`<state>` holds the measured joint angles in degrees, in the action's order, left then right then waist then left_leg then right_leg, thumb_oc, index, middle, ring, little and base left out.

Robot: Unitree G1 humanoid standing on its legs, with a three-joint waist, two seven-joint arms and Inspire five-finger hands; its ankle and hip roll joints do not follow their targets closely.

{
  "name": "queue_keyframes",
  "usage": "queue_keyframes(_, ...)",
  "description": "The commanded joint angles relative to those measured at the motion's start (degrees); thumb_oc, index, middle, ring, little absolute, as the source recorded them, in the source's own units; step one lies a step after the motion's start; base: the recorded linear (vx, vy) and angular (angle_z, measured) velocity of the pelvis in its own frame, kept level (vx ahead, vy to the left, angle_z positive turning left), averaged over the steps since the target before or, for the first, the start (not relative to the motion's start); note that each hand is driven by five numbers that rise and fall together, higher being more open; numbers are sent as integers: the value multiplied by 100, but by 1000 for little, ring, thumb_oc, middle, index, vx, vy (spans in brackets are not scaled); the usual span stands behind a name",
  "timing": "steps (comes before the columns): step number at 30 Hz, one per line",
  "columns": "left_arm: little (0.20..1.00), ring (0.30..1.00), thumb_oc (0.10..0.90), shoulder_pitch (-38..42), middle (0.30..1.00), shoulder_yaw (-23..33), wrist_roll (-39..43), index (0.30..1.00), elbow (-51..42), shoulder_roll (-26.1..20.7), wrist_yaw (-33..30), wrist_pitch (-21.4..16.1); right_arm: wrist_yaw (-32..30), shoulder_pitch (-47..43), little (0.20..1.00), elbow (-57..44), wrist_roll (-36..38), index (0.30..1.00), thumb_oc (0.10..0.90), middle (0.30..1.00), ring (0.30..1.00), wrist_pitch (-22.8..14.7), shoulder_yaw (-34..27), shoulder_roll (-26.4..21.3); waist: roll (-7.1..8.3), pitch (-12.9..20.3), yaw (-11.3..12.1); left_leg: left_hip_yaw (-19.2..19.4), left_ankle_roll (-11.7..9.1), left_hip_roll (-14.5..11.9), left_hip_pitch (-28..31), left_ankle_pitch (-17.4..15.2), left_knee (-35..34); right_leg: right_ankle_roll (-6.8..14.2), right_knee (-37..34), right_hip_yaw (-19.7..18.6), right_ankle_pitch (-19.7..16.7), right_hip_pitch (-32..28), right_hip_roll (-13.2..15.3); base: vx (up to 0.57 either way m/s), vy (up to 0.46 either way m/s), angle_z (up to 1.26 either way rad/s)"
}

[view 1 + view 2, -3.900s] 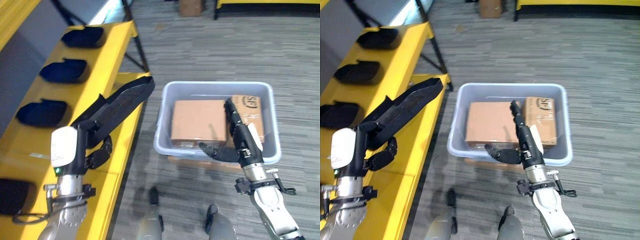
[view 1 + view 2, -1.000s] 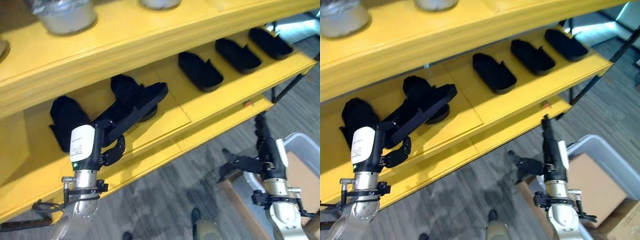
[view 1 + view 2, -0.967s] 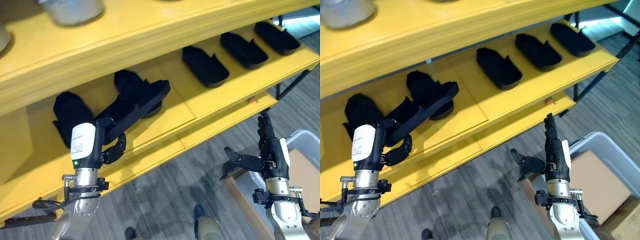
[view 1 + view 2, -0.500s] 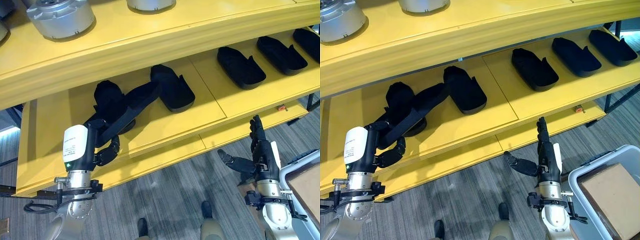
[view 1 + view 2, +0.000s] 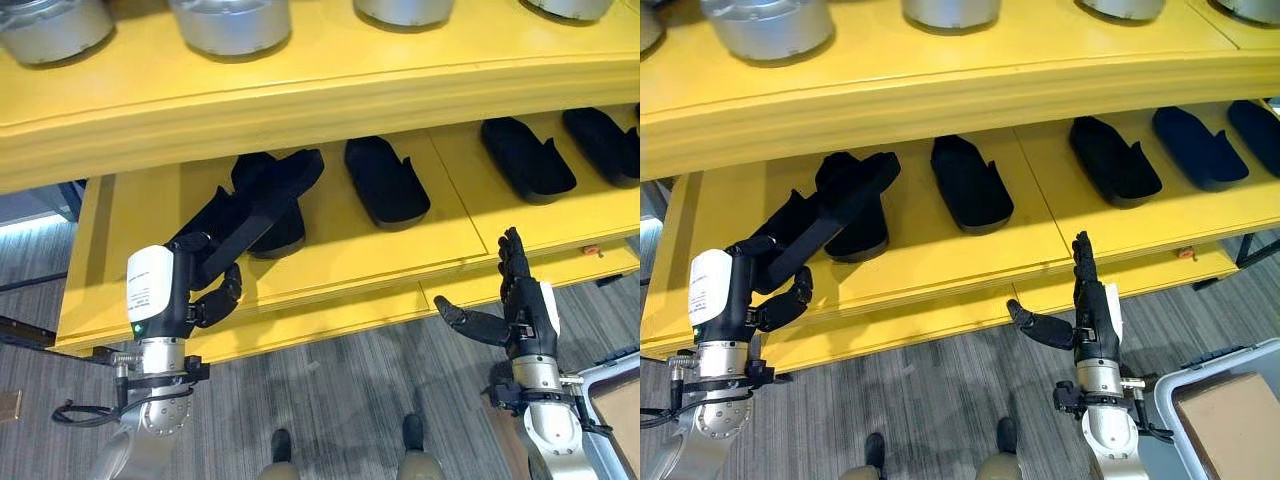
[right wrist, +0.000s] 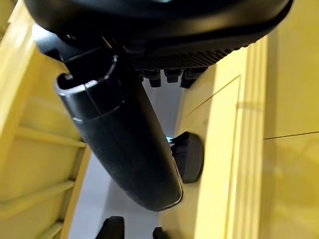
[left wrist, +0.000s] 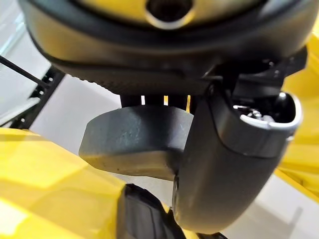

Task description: Move parts from the plastic box to the shelf.

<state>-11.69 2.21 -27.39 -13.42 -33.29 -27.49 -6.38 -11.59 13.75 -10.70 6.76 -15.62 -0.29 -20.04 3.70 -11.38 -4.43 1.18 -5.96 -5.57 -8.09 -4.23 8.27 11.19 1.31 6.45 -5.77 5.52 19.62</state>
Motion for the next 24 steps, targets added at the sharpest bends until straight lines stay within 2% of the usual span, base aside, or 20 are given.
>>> queue_keyframes(1, 300, 300, 400, 571, 300, 611, -173, 300, -770, -561, -733, -340, -59, -385, 1000, -365, -89, 1000, 900, 1000, 1000, -553, 58, -30, 66, 410, -20, 477, 486, 133, 139, -371, 166, 218, 166, 41, -1548, 214, 537, -71, 349, -21)
queue_keyframes(2, 300, 300, 400, 568, 300, 617, -237, 300, -755, -594, -747, -331, -34, -428, 1000, -371, -122, 1000, 900, 1000, 1000, -559, 114, -44, -23, 370, 7, 552, 527, 164, 255, -261, -91, 160, 394, 296, -1235, 278, 438, -81, 614, -31)
queue_keyframes(3, 300, 300, 400, 486, 300, 639, -360, 300, -769, -596, -663, -288, 67, -442, 1000, -371, -164, 1000, 900, 1000, 1000, -550, 149, -65, -150, 382, -63, 612, 603, 230, 467, -73, -556, -23, 842, 210, -592, 367, -77, -38, 593, -35)
queue_keyframes(4, 300, 300, 400, 453, 300, 644, -393, 300, -764, -582, -602, -271, 99, -444, 1000, -339, -195, 1000, 900, 1000, 1000, -544, 123, -92, -190, 404, -101, 608, 653, 279, 542, -3, -707, -119, 999, 112, -177, 369, -501, 9, 482, -41)
queue_keyframes(5, 300, 300, 400, 421, 300, 663, -374, 300, -763, -540, -525, -265, 145, -441, 1000, -308, -150, 1000, 900, 1000, 1000, -539, 91, -101, -205, 415, -120, 595, 673, 313, 604, 101, -856, -226, 1173, -26, 139, 451, -912, 61, 343, -50)
queue_keyframes(6, 300, 300, 400, 365, 300, 668, -335, 300, -722, -467, -411, -239, 198, -426, 1000, -276, -118, 1000, 900, 1000, 1000, -530, 70, -148, -178, 462, -115, 588, 705, 423, 730, 131, -1007, -361, 1269, -69, 621, 403, -1504, 32, 204, -33)
queue_keyframes(7, 300, 300, 400, 362, 300, 674, -333, 300, -729, -467, -406, -237, 199, -427, 1000, -278, -117, 1000, 900, 1000, 1000, -530, 70, -147, -176, 464, -112, 594, 700, 420, 720, 166, -1020, -373, 1249, -69, 589, 411, -1508, 70, 166, -18)
queue_keyframes(8, 300, 300, 400, 329, 300, 673, -234, 300, -703, -360, -341, -260, 237, -422, 1000, -306, -77, 1000, 900, 1000, 1000, -545, 79, -163, -116, 517, -84, 547, 711, 534, 800, 173, -1072, -507, 1104, -104, 783, 323, -1816, 28, 39, 3)
queue_keyframes(10, 300, 300, 400, 314, 300, 689, -223, 300, -675, -330, -313, -248, 279, -417, 1000, -310, -18, 1000, 900, 1000, 1000, -535, 92, -173, -71, 564, -66, 558, 705, 592, 823, 192, -1119, -556, 846, -123, 795, 163, -1864, 70, 33, -1)
queue_keyframes(11, 300, 300, 400, 310, 300, 676, -230, 300, -646, -265, -287, -267, 281, -372, 1000, -326, -60, 1000, 900, 1000, 1000, -513, 94, -185, -48, 638, -89, 490, 683, 653, 860, 229, -1219, -529, 382, -496, 735, 3, -1880, 79, 17, 3)
queue_keyframes(14, 300, 300, 400, 295, 300, 657, -213, 300, -627, -238, -250, -268, 245, -391, 1000, -354, -108, 1000, 900, 1000, 1000, -506, 95, -222, -47, 665, -77, 481, 677, 649, 873, 246, -1240, -540, 107, -749, 613, -99, -1966, 38, -28, 16)
queue_keyframes(21, 300, 300, 400, 211, 300, 613, -47, 300, -638, -141, -125, -271, 238, -313, 1000, -453, -169, 1000, 900, 1000, 1000, -439, 38, -263, -44, 752, -69, 488, 660, 598, 958, 103, -1018, -592, -64, -645, 627, -394, -1917, 28, -82, 3)
queue_keyframes(23, 300, 300, 400, 214, 300, 592, -16, 300, -607, -131, -113, -272, 243, -294, 1000, -489, -130, 1000, 900, 1000, 1000, -456, 10, -281, -37, 701, -81, 460, 623, 571, 913, 43, -758, -641, -16, -633, 676, -405, -1921, -27, -110, 4)
queue_keyframes(24, 300, 300, 400, 263, 300, 577, 3, 300, -562, -136, -112, -257, 228, -305, 1000, -506, -117, 1000, 900, 1000, 1000, -480, -23, -306, -20, 626, -106, 436, 555, 540, 752, -48, -362, -687, 37, -583, 723, -389, -1908, -77, -142, 8)
